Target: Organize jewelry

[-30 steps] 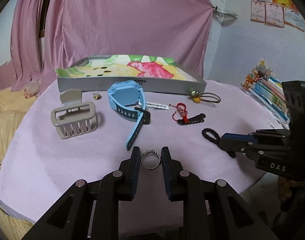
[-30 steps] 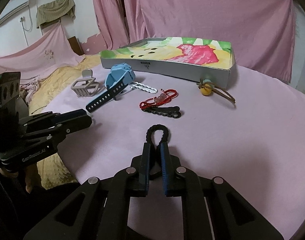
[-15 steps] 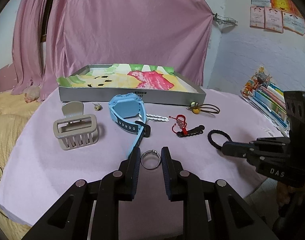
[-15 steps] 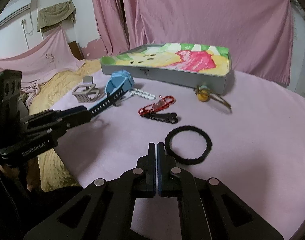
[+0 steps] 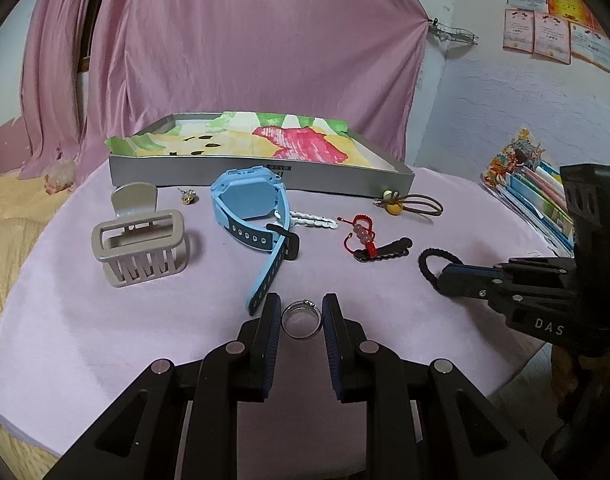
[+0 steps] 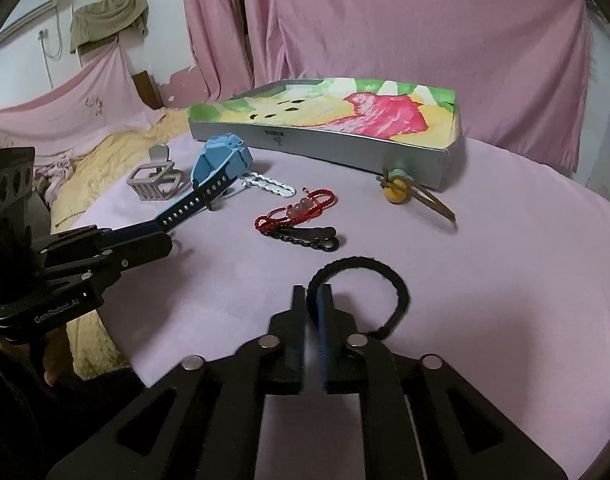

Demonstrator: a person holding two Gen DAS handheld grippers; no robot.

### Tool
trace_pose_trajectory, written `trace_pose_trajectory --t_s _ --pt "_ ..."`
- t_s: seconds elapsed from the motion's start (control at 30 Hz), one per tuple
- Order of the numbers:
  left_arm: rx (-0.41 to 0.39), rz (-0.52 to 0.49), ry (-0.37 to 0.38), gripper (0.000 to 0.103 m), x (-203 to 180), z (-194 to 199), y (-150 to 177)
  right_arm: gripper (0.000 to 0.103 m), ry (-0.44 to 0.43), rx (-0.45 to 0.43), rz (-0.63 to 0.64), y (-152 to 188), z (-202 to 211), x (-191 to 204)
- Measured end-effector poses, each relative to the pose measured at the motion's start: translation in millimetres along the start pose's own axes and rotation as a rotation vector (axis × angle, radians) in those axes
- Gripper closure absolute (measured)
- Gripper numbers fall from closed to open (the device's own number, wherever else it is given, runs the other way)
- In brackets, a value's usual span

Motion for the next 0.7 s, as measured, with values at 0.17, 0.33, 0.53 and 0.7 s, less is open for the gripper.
trace_pose_trajectory --t_s 0.17,0.33,0.53,0.7 --pt "-0.001 0.006 0.003 0.083 2 1 1 0.092 -0.004 0.014 0.011 -2 -3 1" --pt "-0.005 0.007 0.012 0.083 2 1 0 0.092 -0.009 0.015 0.013 -2 -3 1" --pt "-0.046 0.002 0.044 0.083 -1 9 -3 0.098 -0.051 0.019 -0.021 -3 -4 -8" --pt "-0.05 0.001 0.042 0.083 -1 9 -4 0.099 -0.065 -0.003 -0.035 -1 1 -6"
Point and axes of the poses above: each gripper's, at about its wrist camera, not at the fingertips, and z roughly against the way its jaws point, x to its left, y to its underside, the point moved 2 cm from there along -z, roughly the way its jaws point, and after that the axes turned 1 degree about -z, right-handed, at the moved point
